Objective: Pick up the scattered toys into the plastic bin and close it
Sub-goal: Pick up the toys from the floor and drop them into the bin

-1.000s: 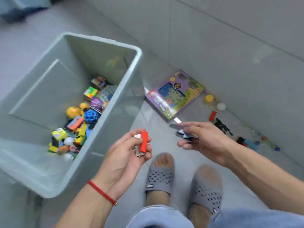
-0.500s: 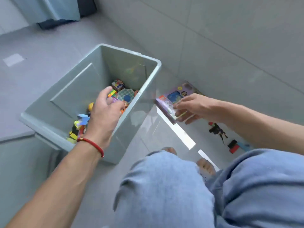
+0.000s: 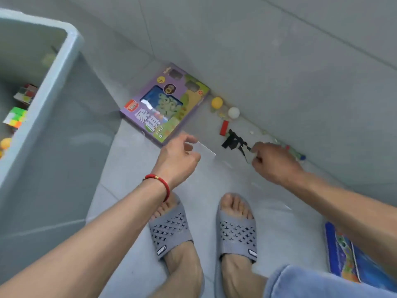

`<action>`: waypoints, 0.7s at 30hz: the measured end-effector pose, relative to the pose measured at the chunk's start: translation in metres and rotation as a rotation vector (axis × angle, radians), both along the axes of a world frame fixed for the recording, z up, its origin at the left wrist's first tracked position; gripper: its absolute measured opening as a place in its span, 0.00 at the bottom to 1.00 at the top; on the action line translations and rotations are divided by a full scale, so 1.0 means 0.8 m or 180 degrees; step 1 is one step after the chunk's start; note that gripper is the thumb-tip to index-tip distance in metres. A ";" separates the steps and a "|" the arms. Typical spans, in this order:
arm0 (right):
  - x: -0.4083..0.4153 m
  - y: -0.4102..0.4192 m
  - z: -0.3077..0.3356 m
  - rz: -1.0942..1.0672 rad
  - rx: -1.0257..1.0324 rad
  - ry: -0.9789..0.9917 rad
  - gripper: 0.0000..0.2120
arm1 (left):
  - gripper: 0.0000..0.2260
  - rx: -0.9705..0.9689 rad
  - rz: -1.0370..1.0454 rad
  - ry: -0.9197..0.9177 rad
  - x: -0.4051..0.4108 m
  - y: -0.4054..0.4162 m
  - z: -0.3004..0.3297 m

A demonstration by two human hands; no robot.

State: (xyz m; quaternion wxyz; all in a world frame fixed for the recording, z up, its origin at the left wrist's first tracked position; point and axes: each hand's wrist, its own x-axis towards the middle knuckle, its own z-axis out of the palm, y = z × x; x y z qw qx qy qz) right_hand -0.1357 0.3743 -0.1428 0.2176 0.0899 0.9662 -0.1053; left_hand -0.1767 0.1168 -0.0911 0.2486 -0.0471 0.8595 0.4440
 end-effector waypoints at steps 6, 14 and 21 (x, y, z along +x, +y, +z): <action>-0.140 -0.006 -0.060 0.0817 0.0988 0.1118 0.15 | 0.19 -0.0646 -0.0819 0.0622 -0.119 0.070 -0.097; -0.160 -0.022 -0.100 0.0501 0.0311 0.1608 0.12 | 0.23 -0.1294 -0.1858 0.1857 -0.228 0.126 -0.167; -0.113 -0.002 -0.096 -0.0964 -0.0724 0.1676 0.08 | 0.16 -0.1217 -0.1942 0.1814 -0.247 0.133 -0.178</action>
